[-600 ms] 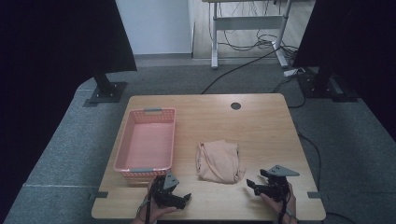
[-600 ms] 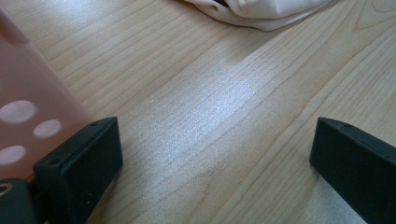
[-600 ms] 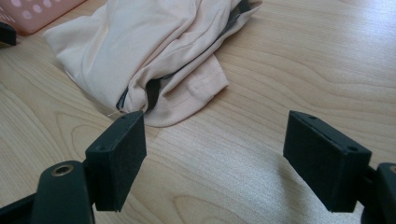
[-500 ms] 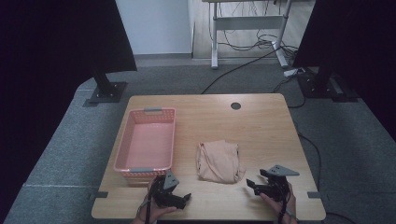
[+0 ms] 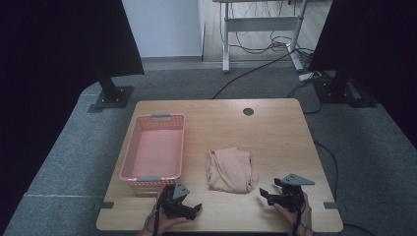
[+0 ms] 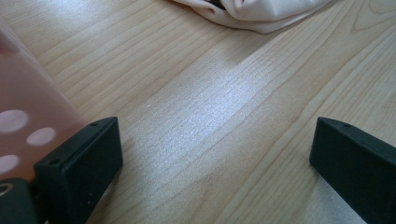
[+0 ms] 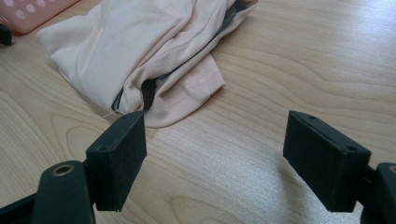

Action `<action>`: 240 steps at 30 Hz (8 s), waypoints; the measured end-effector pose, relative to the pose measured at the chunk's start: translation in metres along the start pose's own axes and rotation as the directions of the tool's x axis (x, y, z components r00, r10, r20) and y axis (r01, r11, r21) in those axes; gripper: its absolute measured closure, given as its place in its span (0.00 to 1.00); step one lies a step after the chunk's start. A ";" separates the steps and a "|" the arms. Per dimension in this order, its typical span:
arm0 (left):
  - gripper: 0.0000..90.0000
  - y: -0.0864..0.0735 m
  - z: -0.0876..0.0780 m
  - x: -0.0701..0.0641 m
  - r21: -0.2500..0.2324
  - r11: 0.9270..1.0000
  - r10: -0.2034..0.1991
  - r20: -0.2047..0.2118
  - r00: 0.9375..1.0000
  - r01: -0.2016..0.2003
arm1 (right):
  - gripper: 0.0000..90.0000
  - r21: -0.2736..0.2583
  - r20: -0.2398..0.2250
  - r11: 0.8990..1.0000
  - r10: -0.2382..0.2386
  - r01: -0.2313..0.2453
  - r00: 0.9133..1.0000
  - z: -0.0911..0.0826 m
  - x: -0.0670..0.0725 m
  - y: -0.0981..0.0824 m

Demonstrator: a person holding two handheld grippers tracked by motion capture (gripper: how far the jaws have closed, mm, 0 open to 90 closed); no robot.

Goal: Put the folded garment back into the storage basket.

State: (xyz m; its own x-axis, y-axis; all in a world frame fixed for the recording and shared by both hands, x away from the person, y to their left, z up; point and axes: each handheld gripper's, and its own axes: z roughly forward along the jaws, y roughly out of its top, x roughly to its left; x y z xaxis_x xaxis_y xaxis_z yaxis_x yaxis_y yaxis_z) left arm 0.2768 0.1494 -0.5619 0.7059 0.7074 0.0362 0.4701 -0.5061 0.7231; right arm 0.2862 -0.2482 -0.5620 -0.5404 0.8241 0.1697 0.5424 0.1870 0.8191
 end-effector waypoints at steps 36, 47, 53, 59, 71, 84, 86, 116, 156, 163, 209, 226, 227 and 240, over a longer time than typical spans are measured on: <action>0.03 0.001 0.001 0.000 0.000 1.000 0.005 0.007 1.000 -0.005 | 0.24 -0.061 -0.005 0.998 -0.005 0.005 1.000 -0.010 0.009 0.007; 0.03 0.001 0.001 0.000 -0.001 1.000 0.006 0.008 1.000 -0.006 | 0.24 -0.081 -0.006 0.997 -0.010 0.010 1.000 -0.016 0.008 0.009; 0.03 0.001 0.001 0.000 -0.001 1.000 0.007 0.009 1.000 -0.007 | 0.24 -0.098 -0.006 0.995 -0.006 0.005 1.000 -0.021 0.008 0.011; 0.03 0.001 0.001 0.000 0.000 1.000 0.007 0.009 1.000 -0.007 | 0.24 -0.101 -0.012 0.995 0.000 -0.001 1.000 -0.022 0.007 0.011; 0.03 0.001 0.001 0.000 0.000 1.000 0.007 0.010 1.000 -0.007 | 0.24 -0.114 -0.025 0.993 -0.002 -0.001 1.000 -0.020 0.007 0.019; 0.03 0.001 0.001 0.000 0.000 1.000 0.007 0.010 1.000 -0.007 | 0.24 -0.120 -0.040 0.993 -0.006 0.001 0.999 -0.017 0.012 0.028; 0.03 0.001 0.001 0.000 -0.001 1.000 0.007 0.010 1.000 -0.007 | 0.24 -0.130 -0.055 0.991 0.006 -0.013 0.998 -0.018 0.013 0.030; 0.03 0.001 0.001 0.000 0.000 1.000 0.008 0.009 1.000 -0.008 | 0.24 -0.151 -0.061 0.988 -0.006 -0.003 0.998 -0.010 0.018 0.056; 0.03 0.001 0.001 0.000 -0.001 1.000 0.007 0.009 1.000 -0.007 | 0.24 -0.110 -0.065 0.993 -0.042 0.034 0.997 0.014 0.028 0.079; 0.03 0.001 0.001 0.000 -0.001 1.000 0.008 0.009 1.000 -0.008 | 0.24 -0.107 -0.069 0.994 -0.043 0.036 0.997 0.019 0.030 0.082; 0.03 0.001 0.001 0.000 -0.002 1.000 0.007 0.009 1.000 -0.007 | 0.25 -0.097 -0.088 0.994 -0.057 0.049 0.994 0.038 0.039 0.102; 0.03 0.001 0.001 0.000 -0.002 1.000 0.008 0.009 1.000 -0.008 | 0.24 -0.088 -0.085 0.995 -0.057 0.049 0.995 0.045 0.040 0.104; 0.03 0.001 0.001 0.000 -0.001 1.000 0.008 0.008 1.000 -0.008 | 0.24 -0.087 -0.086 0.995 -0.057 0.049 0.995 0.046 0.040 0.104; 0.03 0.001 0.001 0.000 0.000 1.000 0.008 0.008 1.000 -0.008 | 0.24 -0.083 -0.085 0.996 -0.049 0.041 0.995 0.050 0.039 0.106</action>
State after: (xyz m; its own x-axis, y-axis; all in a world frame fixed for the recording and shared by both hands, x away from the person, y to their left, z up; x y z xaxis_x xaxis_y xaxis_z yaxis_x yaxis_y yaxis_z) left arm 0.2777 0.1481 -0.5618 0.7141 0.6991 0.0367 0.4639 -0.5118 0.7230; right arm 0.3551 -0.1694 -0.4960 -0.6189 0.7655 0.1758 0.4645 0.1762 0.8679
